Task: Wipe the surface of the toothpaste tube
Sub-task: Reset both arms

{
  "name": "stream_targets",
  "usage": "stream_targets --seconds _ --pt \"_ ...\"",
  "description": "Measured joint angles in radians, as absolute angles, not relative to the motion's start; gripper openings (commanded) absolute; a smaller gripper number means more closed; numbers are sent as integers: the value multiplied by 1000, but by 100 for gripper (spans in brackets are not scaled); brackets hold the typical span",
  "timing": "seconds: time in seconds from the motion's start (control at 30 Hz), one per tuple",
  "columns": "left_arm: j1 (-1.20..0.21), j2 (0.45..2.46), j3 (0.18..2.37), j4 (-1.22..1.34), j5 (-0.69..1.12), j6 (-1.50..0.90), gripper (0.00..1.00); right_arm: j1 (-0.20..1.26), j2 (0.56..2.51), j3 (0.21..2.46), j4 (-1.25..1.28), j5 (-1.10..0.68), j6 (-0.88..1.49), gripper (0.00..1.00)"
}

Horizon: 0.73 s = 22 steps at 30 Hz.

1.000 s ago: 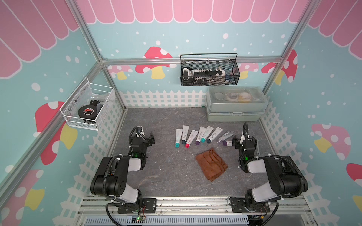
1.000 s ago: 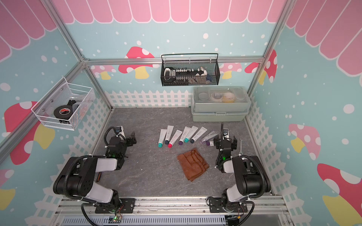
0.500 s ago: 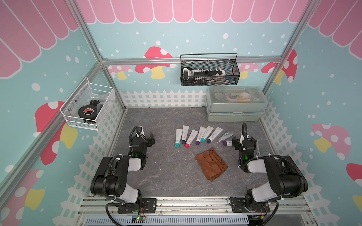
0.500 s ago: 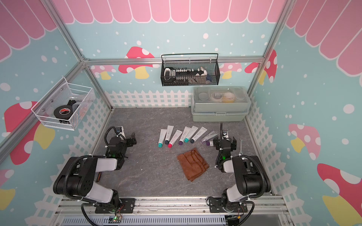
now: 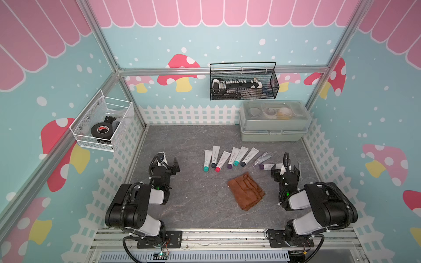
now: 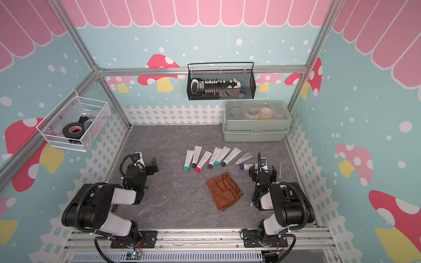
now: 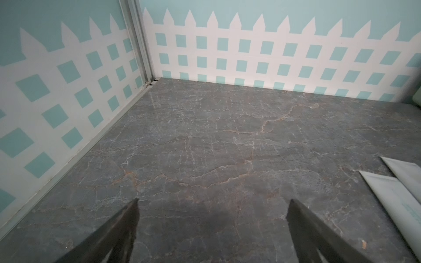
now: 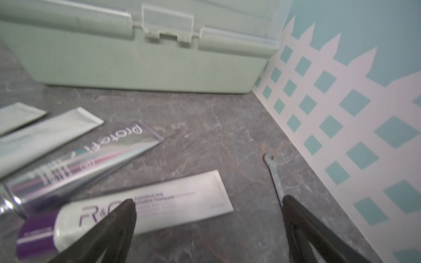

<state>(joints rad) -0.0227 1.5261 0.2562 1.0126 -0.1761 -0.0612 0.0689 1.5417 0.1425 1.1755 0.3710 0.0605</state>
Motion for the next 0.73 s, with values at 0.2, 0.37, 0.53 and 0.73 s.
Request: stream_targets --seconds 0.2,0.37,0.53,0.73 --pt "-23 1526 376 926 -175 -64 99 67 1528 315 1046 385 68 99" --pt "-23 1526 379 883 -175 -64 99 67 1528 339 1002 385 68 99" --pt "-23 1526 379 863 -175 -64 99 67 1528 339 976 385 68 99" --pt "-23 1526 380 853 -175 -64 99 67 1529 340 948 385 68 99"
